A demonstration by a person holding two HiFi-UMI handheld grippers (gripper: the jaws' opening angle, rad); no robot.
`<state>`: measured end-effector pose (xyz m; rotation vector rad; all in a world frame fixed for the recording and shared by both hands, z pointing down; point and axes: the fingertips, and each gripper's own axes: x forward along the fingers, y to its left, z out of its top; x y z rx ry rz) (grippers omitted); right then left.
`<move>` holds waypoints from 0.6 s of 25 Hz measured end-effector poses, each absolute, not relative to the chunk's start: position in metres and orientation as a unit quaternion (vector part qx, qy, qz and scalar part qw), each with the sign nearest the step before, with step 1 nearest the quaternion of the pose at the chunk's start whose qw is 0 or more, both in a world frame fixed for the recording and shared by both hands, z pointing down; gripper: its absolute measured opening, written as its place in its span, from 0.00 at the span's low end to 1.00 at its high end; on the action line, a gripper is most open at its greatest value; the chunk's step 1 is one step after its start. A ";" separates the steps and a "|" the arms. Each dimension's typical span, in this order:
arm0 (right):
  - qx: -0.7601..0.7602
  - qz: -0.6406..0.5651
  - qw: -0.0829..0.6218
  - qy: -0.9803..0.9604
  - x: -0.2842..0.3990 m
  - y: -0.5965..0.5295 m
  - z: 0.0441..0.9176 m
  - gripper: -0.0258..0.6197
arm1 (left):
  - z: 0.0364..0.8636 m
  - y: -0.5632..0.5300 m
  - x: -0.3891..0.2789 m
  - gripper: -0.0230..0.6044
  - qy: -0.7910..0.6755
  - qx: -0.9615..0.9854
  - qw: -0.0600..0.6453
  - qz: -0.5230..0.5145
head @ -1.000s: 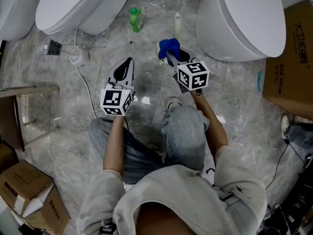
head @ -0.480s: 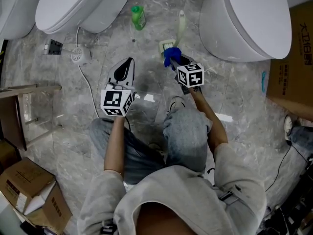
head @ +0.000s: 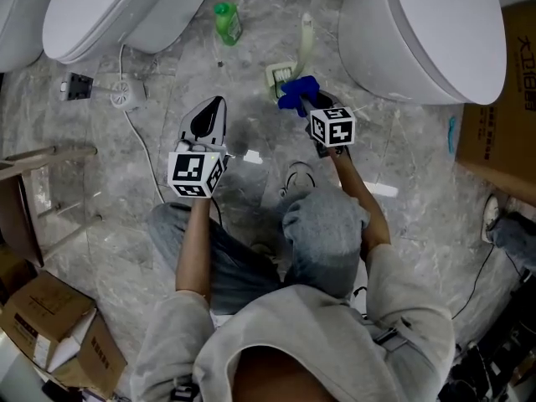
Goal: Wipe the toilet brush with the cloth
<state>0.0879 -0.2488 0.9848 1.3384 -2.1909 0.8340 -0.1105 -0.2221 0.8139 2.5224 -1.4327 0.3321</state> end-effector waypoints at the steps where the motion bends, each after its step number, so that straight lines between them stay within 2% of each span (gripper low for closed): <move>1: 0.489 0.299 0.219 -0.790 0.095 -0.249 0.985 0.20 | 0.817 -0.222 -0.109 0.07 -0.486 0.859 0.115 0.116; 9: 0.513 0.264 0.197 -0.793 0.132 -0.252 0.943 0.20 | 0.839 -0.217 -0.107 0.07 -0.503 0.838 0.156 0.142; 15: 0.507 0.254 0.208 -0.797 0.143 -0.226 0.873 0.20 | 0.802 -0.199 -0.142 0.07 -0.556 0.798 0.171 0.161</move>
